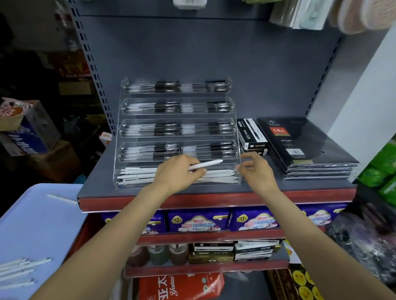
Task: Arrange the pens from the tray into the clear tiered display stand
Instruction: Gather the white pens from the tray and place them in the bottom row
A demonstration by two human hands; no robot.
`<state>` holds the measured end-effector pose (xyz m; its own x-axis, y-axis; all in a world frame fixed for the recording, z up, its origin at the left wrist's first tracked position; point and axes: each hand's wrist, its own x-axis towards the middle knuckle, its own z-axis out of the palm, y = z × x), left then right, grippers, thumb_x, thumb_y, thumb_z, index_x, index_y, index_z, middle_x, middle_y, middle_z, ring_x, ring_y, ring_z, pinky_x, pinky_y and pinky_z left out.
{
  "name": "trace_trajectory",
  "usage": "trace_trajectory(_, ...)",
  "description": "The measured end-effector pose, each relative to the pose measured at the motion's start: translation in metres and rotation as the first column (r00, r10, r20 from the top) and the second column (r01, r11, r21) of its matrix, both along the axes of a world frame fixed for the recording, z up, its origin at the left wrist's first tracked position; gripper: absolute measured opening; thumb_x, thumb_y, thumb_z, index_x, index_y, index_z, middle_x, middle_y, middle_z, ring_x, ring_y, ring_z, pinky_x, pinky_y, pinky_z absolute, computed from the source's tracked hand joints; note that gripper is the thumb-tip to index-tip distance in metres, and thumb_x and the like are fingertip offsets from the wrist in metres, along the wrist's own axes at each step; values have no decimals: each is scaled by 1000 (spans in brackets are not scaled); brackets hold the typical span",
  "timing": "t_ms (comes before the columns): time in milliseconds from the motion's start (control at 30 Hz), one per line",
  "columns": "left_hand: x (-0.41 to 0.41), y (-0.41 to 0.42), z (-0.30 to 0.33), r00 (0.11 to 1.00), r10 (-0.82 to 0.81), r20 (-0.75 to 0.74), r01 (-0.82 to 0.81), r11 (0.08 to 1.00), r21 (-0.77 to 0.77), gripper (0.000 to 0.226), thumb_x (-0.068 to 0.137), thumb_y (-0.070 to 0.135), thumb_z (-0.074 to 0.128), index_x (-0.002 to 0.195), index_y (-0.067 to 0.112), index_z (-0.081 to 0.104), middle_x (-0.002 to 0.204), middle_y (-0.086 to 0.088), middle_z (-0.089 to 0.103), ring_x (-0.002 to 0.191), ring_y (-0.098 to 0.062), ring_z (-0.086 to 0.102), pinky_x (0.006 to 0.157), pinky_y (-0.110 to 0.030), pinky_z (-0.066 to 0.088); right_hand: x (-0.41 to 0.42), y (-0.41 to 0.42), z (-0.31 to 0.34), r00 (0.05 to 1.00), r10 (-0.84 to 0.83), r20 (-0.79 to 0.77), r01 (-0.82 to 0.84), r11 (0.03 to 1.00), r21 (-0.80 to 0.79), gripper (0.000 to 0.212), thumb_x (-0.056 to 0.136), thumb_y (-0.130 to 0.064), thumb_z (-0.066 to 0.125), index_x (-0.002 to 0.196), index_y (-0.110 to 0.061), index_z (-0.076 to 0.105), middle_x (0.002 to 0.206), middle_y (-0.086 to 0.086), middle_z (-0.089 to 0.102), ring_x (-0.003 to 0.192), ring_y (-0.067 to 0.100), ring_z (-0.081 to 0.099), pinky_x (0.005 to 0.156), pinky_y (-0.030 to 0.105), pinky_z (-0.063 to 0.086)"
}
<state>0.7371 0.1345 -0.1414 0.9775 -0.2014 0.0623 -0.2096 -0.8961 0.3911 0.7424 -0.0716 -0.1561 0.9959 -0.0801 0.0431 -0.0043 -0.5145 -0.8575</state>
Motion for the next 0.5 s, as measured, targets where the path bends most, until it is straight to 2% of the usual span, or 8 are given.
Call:
trace_trajectory(67,1,-4,1,999,-30,-17,30,999,-31,35,98,36,37,124,25,57,112,0,53,108,-18,49,86,-32,41,0,-1,1,1000,-8,22,8,1000,13,30,92,-17,58,121,-12,52,93,0,63,92,15,57,64,19,41)
trace_trajectory(133,5,-7,-1,995,-97,-28,96,995,-30,39,100,24,33,134,18,49,111,-3,46,117,-22,43,100,-32,35,0,-1,2,1000,-9,25,8,1000,21,29,93,-17,57,121,-13,52,90,-1,63,94,15,57,75,23,40)
trace_trajectory(267,14,-13,-11,990,-140,-6,140,990,-22,33,98,12,40,128,15,54,96,1,40,111,-23,45,95,-28,35,1,-1,3,1000,-9,12,8,1000,19,29,93,-18,56,121,-14,52,90,-3,62,94,14,57,80,27,41)
trace_trajectory(367,19,-18,-17,990,-138,19,138,990,-19,26,96,13,46,119,14,60,102,-4,47,112,-24,45,97,-32,38,2,-2,2,1000,-6,12,6,1000,15,28,93,-19,56,119,-13,53,89,-3,62,93,13,56,82,28,41)
trace_trajectory(500,26,-24,-21,985,-156,76,153,987,53,26,94,10,51,117,17,63,110,-4,56,111,-21,50,95,-35,43,2,-2,-1,1000,0,-3,0,1000,4,28,94,-19,55,121,-13,52,92,-1,62,95,14,56,77,25,38)
